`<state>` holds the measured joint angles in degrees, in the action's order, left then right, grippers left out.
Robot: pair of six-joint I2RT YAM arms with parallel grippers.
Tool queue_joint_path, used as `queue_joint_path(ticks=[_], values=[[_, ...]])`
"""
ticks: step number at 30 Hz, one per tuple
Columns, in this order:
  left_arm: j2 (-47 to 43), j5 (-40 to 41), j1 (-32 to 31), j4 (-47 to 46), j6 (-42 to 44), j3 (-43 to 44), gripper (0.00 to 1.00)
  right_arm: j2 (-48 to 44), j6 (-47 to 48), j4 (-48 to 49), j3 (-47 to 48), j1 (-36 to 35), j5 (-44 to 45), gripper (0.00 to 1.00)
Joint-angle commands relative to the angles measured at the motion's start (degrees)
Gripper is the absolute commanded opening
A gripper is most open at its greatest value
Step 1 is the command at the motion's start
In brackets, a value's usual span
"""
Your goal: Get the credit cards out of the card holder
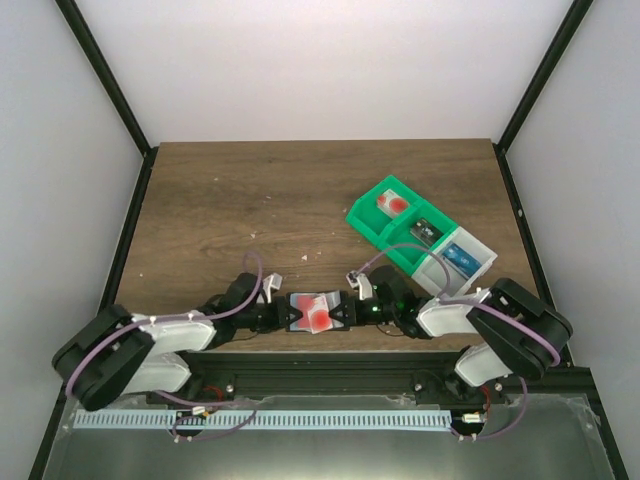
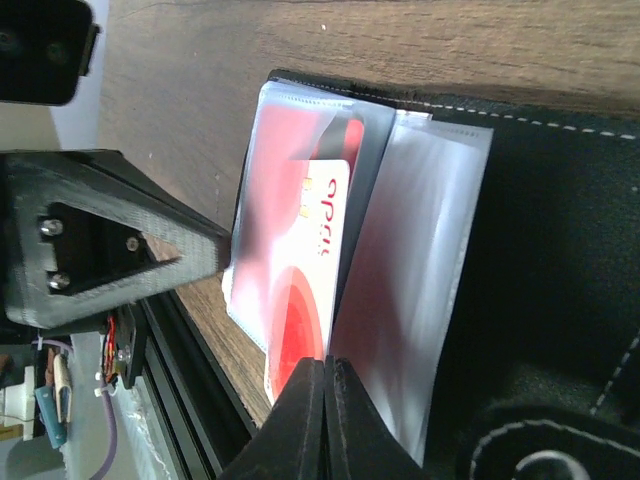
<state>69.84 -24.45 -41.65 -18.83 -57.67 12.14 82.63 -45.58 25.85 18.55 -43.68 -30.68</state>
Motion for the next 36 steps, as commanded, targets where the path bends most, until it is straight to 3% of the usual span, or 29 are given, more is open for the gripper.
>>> queue_joint_path(ticks=[1, 9, 16, 22, 25, 29, 36], values=[[6.52, -3.45, -0.73, -7.2, 0.96, 2.36, 0.0, 1.43, -1.13, 4.01, -0.83, 0.51, -2.01, 0.0], [12.15, -0.56, -0.83, -6.67, 1.57, 1.67, 0.0, 4.1, -0.99, 6.15, -0.41, 0.52, -3.74, 0.01], [12.96, 0.76, -0.83, -6.34, 1.42, 0.52, 0.0, 7.37, -0.9, 6.62, 0.75, 0.57, -3.8, 0.16], [11.9, 1.87, -0.75, -5.16, 1.45, 0.11, 0.0, 8.87, -0.98, 7.66, 0.98, 0.83, -4.21, 0.2], [11.97, 1.86, -0.8, -5.57, 1.18, -0.18, 0.0, 9.36, -0.91, 7.74, 1.2, 1.01, -4.62, 0.16], [11.19, 1.98, -0.8, -5.69, 0.9, -0.6, 0.0, 9.19, -1.0, 8.93, 0.74, 1.5, -5.42, 0.02], [9.49, 0.41, -0.79, -7.29, 0.07, -1.89, 0.0, 4.2, -0.38, 5.63, -1.43, 3.28, -4.19, 0.01]])
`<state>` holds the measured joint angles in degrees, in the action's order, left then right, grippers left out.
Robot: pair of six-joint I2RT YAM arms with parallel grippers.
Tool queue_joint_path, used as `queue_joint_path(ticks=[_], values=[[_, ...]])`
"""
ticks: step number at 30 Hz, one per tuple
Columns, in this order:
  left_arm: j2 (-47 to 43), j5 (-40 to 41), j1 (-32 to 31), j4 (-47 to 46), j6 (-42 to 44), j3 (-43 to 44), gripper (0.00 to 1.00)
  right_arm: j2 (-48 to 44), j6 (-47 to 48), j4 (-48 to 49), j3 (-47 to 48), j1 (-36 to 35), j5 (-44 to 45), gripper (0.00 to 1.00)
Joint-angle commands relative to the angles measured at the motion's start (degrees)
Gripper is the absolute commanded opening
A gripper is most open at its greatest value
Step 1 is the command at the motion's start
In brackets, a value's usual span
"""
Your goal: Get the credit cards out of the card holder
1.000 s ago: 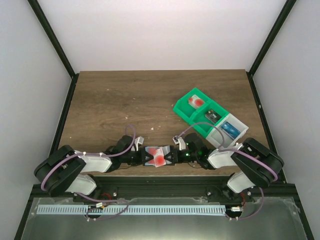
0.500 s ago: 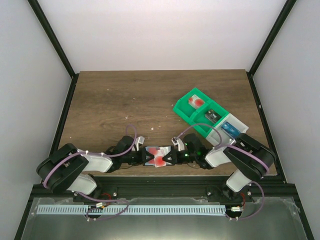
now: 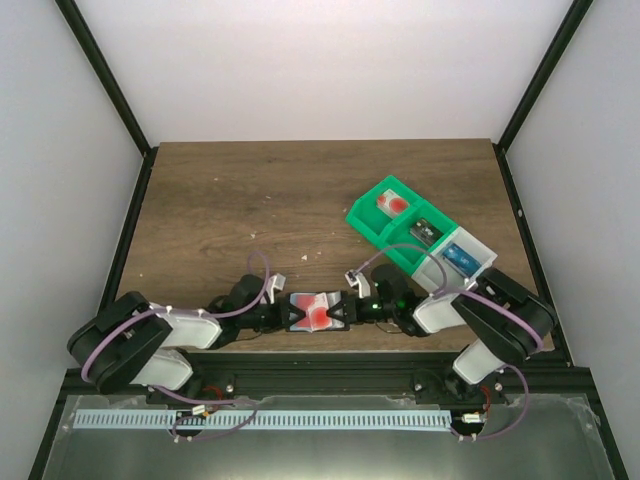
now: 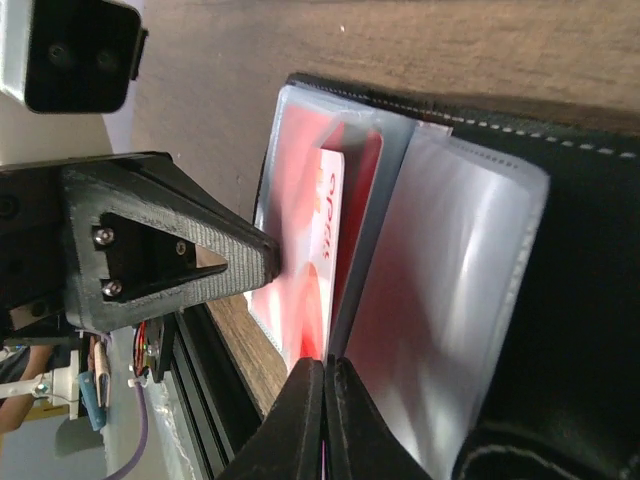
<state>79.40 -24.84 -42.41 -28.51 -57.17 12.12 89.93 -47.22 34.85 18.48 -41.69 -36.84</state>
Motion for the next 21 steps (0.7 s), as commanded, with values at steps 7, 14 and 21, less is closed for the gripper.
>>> queue_joint_path(ticks=[7, 14, 21], values=[[-4.84, -3.29, -0.05, 3.9, 0.06, 0.19, 0.13, -13.8, 3.98, -16.07, -1.04, 1.51, 6.64, 0.01], [-17.02, -2.47, -0.06, 23.1, 9.92, 9.74, 0.62, -29.4, 8.78, -29.98, 1.19, 1.54, 6.28, 0.0], [-26.68, -7.01, -0.02, 32.11, 16.69, 13.26, 0.7, -39.77, 14.34, -36.78, 1.79, 1.51, -3.61, 0.0]])
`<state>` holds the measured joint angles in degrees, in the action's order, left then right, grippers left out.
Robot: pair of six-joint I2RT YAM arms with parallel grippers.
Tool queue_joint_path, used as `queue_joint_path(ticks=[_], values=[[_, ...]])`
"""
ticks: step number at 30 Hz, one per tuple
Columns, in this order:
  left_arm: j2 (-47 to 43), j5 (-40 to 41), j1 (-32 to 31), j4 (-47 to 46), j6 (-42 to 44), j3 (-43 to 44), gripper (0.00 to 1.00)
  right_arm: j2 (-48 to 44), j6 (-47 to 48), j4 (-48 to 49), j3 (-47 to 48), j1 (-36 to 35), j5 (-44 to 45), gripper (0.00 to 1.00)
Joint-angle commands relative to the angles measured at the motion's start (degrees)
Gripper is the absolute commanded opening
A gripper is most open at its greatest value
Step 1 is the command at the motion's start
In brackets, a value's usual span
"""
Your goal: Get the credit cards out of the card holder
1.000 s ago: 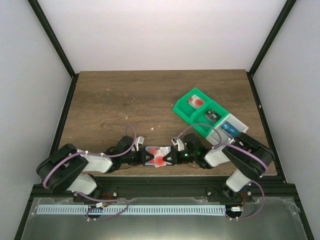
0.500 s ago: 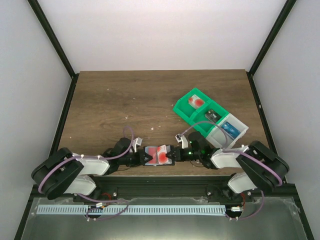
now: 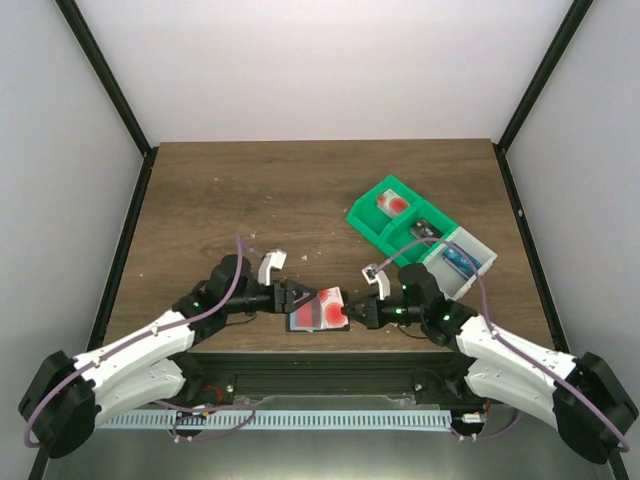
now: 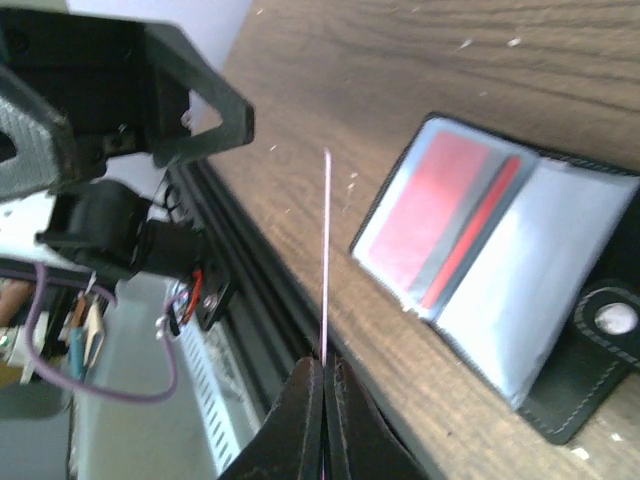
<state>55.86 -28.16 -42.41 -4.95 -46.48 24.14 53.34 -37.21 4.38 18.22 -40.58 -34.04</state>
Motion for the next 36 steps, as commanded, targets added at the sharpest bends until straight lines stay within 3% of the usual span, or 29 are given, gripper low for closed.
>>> queue_joint_path(ticks=[1, 6, 10, 16, 20, 24, 26, 28, 31, 36], values=[[-3.74, -4.45, 0.04, 9.38, 6.77, 1.66, 0.7, -3.81, 4.49, -5.92, 1.76, 0.41, -8.23, 0.0], [-4.06, -10.1, 0.04, 11.31, 9.54, 2.81, 0.7, -5.73, 3.41, -0.02, 0.31, 0.41, -17.38, 0.01], [-1.61, -15.35, -0.1, 11.32, 10.92, 2.5, 0.61, -5.28, 3.62, 4.32, 0.22, 0.41, -23.82, 0.01], [-1.79, -20.72, -0.1, 0.41, 4.38, -0.94, 0.34, -3.51, 6.14, 1.01, 2.2, 0.38, -24.42, 0.0], [-1.5, -23.16, -0.07, -6.02, 0.78, -2.94, 0.0, -2.64, 9.57, -2.0, 2.98, 0.41, -21.27, 0.0], [-0.93, -23.14, 0.0, -7.11, -0.26, -3.42, 0.0, -2.93, 7.52, 0.44, 2.94, 0.4, -21.28, 0.01], [-1.28, -22.37, -0.03, -7.31, -0.55, -3.51, 0.0, -3.19, 6.91, 0.6, 3.29, 0.39, -20.48, 0.09], [-1.8, -20.49, -0.01, -6.95, -0.88, -3.42, 0.0, -4.02, 5.5, 0.45, 3.54, 0.45, -17.81, 0.28], [-3.12, -15.58, 0.0, -6.27, -2.75, -3.57, 0.0, -6.48, 0.81, 2.29, 2.28, 0.38, -13.29, 0.47], [-6.73, -7.42, -0.03, -14.5, -12.99, -8.08, 0.0, -10.3, -9.94, 12.12, -4.15, 0.32, -6.8, 0.6]])
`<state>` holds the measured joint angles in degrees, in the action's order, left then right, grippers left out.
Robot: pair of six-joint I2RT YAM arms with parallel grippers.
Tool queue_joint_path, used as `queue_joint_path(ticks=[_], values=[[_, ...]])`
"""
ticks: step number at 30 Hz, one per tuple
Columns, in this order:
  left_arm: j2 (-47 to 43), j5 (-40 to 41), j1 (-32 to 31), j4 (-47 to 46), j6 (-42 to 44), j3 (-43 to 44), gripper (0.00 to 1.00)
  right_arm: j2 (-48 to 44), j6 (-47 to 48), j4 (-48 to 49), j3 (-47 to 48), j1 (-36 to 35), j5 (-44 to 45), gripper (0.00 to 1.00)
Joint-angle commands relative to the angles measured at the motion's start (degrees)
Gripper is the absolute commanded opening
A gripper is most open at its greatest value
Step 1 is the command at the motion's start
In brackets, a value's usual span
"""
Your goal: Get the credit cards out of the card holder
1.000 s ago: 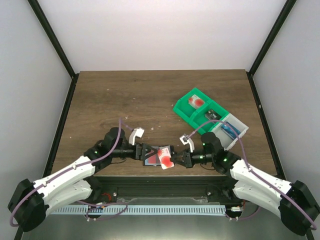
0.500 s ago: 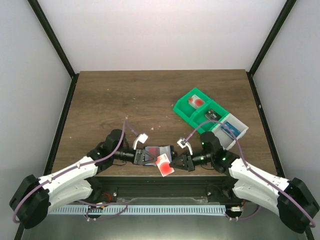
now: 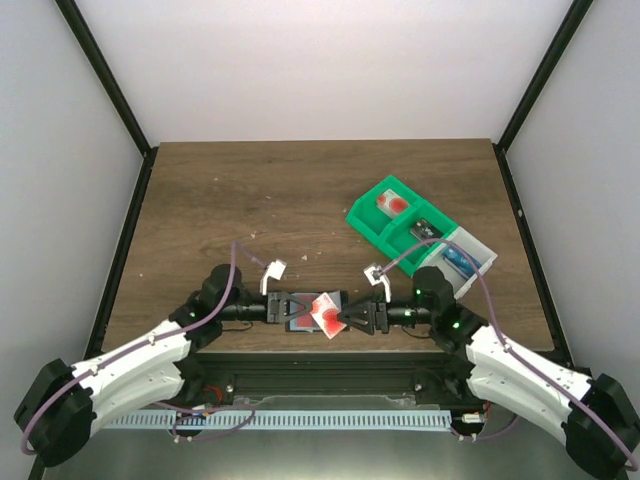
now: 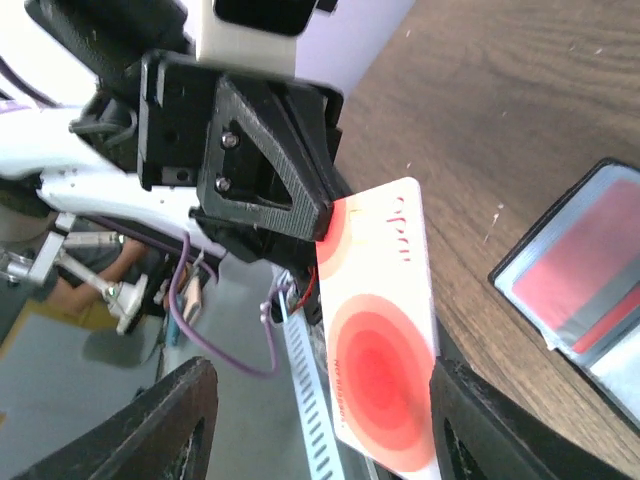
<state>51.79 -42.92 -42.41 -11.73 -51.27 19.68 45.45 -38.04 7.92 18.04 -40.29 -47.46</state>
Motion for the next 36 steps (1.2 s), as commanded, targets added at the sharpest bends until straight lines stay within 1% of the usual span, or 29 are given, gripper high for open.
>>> queue_joint_path(ticks=[1, 4, 7, 9, 13, 17, 18, 20, 24, 25, 27, 33, 36], values=[[-3.34, 9.02, -0.01, -9.52, -9.87, -4.57, 0.0, -2.36, -11.07, 10.36, -4.88, 0.12, 7.61, 0.62], [-4.75, 14.57, -0.03, -11.12, -12.52, -6.2, 0.0, -0.14, -16.43, 15.42, -6.16, 0.08, 8.02, 0.64], [-4.86, 17.74, -0.03, -12.68, -13.99, -6.6, 0.0, 2.43, -21.52, 19.05, -6.51, 0.04, 10.16, 0.64], [-4.71, 19.59, -0.03, -14.17, -15.24, -6.66, 0.0, 3.59, -23.0, 20.75, -5.96, 0.04, 11.07, 0.63], [-4.15, 21.33, 0.0, -17.84, -17.02, -6.78, 0.0, 4.83, -24.82, 20.76, -3.68, 0.04, 14.18, 0.6], [-3.18, 22.26, -0.03, -21.8, -18.98, -8.13, 0.0, 6.43, -28.65, 23.97, -3.58, 0.04, 15.91, 0.56], [-2.94, 22.37, 0.02, -23.75, -19.3, -8.44, 0.0, 6.89, -28.94, 24.29, -3.19, 0.04, 15.95, 0.55], [-2.63, 22.43, -0.02, -24.65, -19.49, -8.75, 0.0, 7.87, -28.83, 24.4, -2.28, 0.0, 15.9, 0.52], [-2.02, 22.3, -0.05, -28.26, -20.92, -10.35, 0.0, 9.17, -29.64, 23.58, -1.06, 0.03, 16.48, 0.37], [-1.78, 22.28, 0.0, -29.26, -21.45, -10.95, 0.0, 9.52, -30.06, 24.15, -1.15, -0.01, 16.4, 0.35], [-1.38, 22.15, -0.02, -30.47, -22.08, -11.55, 0.0, 10.04, -30.86, 24.75, -1.21, 0.04, 16.25, 0.33], [-1.14, 22.1, 0.04, -31.16, -21.42, -11.81, 0.0, 10.19, -32.14, 23.85, -0.87, 0.04, 17.75, 0.33], [-1.34, 22.79, -0.03, -32.61, -22.08, -12.79, 0.0, 10.56, -32.2, 23.49, -0.56, 0.04, 17.44, 0.28]])
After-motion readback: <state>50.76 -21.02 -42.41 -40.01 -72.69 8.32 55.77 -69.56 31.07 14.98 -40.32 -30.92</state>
